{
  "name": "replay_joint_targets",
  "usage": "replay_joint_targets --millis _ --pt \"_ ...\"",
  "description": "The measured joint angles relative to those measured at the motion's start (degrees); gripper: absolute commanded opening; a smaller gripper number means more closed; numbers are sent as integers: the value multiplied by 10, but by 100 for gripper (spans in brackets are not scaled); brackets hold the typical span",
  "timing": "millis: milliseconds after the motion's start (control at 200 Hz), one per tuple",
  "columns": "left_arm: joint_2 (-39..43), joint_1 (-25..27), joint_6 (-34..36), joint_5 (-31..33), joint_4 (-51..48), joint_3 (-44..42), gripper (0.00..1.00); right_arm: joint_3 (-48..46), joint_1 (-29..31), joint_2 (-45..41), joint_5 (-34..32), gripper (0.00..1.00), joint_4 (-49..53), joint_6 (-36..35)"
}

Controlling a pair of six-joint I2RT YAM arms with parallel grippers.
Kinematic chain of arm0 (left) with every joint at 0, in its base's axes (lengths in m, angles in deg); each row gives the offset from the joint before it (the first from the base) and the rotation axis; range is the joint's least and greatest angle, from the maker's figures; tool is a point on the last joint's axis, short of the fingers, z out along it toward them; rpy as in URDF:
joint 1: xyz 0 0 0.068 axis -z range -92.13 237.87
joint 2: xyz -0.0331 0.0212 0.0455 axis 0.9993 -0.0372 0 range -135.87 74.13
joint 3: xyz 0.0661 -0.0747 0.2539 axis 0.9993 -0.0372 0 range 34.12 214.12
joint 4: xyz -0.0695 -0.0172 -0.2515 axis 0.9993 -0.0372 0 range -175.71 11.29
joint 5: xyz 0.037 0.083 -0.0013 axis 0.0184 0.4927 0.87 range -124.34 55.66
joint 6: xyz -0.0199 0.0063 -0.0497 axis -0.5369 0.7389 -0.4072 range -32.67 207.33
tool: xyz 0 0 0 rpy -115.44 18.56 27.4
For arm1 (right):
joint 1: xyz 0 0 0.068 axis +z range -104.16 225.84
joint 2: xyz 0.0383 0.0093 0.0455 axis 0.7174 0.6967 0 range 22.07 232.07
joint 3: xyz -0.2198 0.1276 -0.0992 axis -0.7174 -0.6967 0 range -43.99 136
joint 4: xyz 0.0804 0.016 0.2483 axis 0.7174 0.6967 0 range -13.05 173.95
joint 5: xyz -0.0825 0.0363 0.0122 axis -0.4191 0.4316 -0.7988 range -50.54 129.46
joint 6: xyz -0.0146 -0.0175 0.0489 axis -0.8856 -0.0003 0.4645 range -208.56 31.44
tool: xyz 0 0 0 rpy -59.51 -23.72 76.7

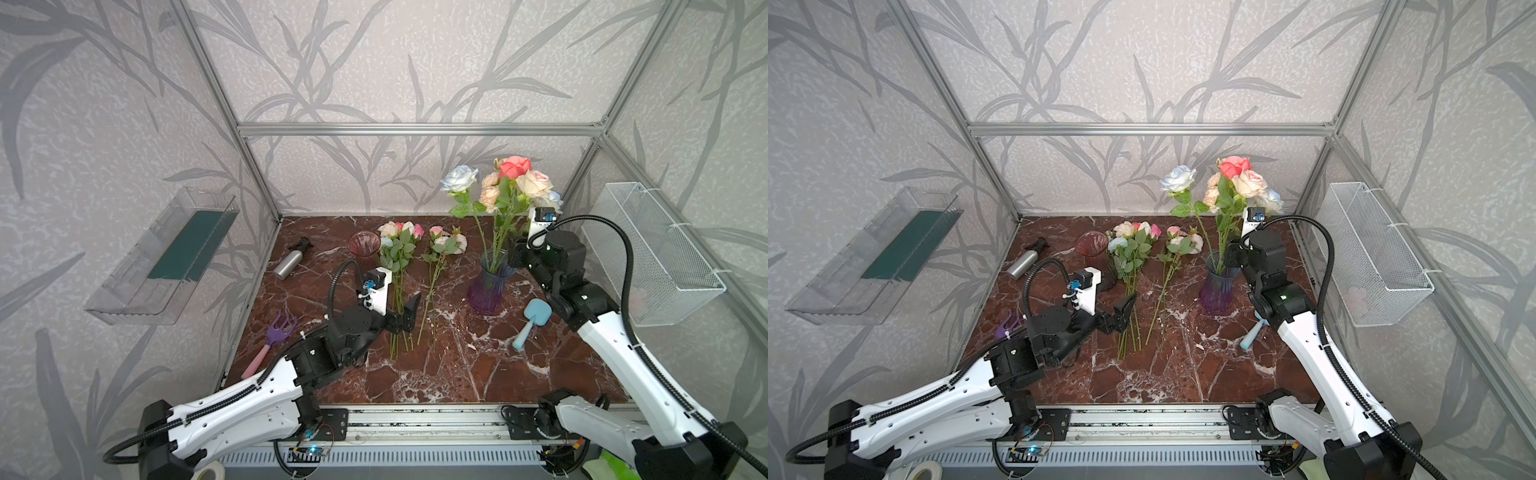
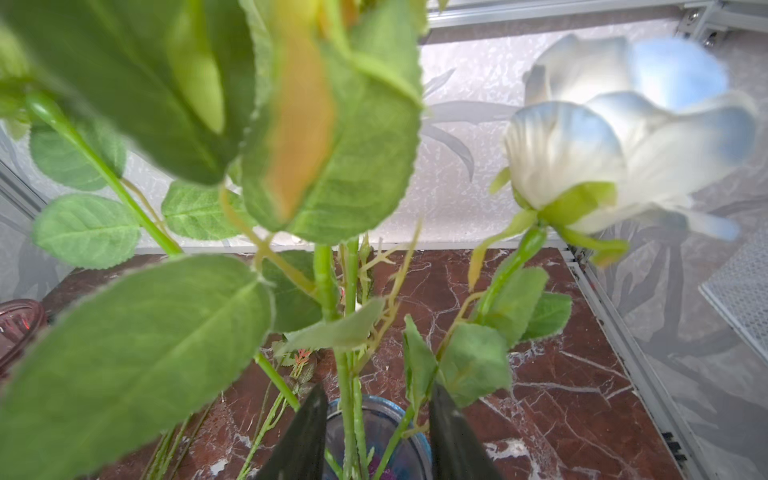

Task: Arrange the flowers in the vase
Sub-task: 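Release the rose and withdraw the right gripper while the left gripper returns to the bunch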

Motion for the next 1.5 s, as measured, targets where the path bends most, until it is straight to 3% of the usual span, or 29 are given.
replay_joint_targets --millis 430,630,1000,1240,1360,1499 --pt "-77 -5 -15 -21 10 32 96 -1 0 -113 3 51 78 35" --pt "-122 -34 -42 -31 -2 66 88 -5 0 -156 5 52 116 50" --pt "-189 -72 -77 -48 -43 122 85 -17 0 -192 19 54 162 89" --pt "-245 -87 -80 -53 -79 183 72 -25 0 -186 65 54 177 130" --pt "-286 -101 -81 -64 -102 219 59 -28 0 -195 89 54 194 146" --pt "-334 -115 -76 -71 -111 250 56 -29 0 -207 111 54 212 155"
